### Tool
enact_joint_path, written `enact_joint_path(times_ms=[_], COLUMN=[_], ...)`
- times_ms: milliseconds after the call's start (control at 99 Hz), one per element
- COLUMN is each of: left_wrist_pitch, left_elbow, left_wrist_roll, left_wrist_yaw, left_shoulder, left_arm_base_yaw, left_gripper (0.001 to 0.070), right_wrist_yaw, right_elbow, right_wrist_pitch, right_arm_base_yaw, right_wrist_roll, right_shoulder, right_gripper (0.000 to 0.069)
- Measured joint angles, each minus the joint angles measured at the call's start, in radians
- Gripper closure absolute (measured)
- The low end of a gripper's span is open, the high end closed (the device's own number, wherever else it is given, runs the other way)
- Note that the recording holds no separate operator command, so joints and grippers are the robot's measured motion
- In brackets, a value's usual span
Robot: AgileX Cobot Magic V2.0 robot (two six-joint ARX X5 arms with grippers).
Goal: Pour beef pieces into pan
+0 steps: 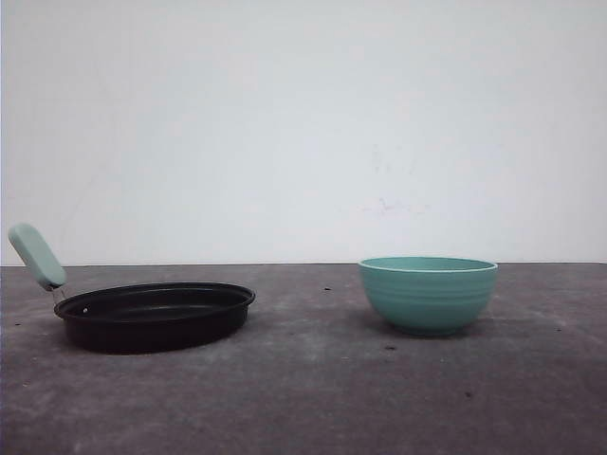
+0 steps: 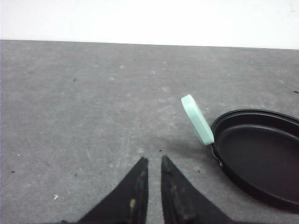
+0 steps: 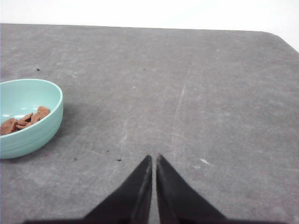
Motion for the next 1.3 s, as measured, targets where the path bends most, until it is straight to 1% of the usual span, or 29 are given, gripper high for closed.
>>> enact_joint_path(times_ms=[667, 718, 819, 910, 970, 1011, 1233, 1304], left_wrist_pitch=[0.0, 0.0, 0.0, 0.0, 0.0, 0.0, 0.0, 0.0], left_elbow=[0.0, 0.0, 0.0, 0.0, 0.0, 0.0, 0.0, 0.0], left_wrist_roll=[0.0, 0.0, -0.001, -0.006, -0.025, -0.048, -0.223, -0.266], left_wrist_yaw=[0.0, 0.0, 0.001, 0.002, 0.002, 0.002, 0.002, 0.002], left_shoulder=[0.001, 0.001, 0.001, 0.001, 0.001, 0.001, 0.001, 0.001], left_arm_base_yaw=[0.0, 0.0, 0.0, 0.0, 0.0, 0.0, 0.0, 0.0], left_gripper=[0.0685, 0.0685, 0.0685, 0.0685, 0.0685, 0.0685, 0.0685, 0.0685], right_wrist_yaw=[0.002, 0.023, 0.1, 0.123, 0.128, 0.128, 0.131, 0.131], right_elbow=[0.0, 0.0, 0.0, 0.0, 0.0, 0.0, 0.0, 0.0], right_wrist_pitch=[0.008, 0.003, -0.022, -0.023, -0.023, -0.023, -0.023, -0.023], right_arm_base_yaw=[0.0, 0.0, -0.001, -0.002, -0.002, -0.002, -0.002, -0.002], right_wrist_roll=[0.0, 0.0, 0.0, 0.0, 0.0, 0.0, 0.001, 0.011], right_shoulder=[0.0, 0.0, 0.004, 0.006, 0.006, 0.006, 0.006, 0.006], right_gripper=[0.0676, 0.0676, 0.0676, 0.0676, 0.0676, 0.0676, 0.0676, 0.0676])
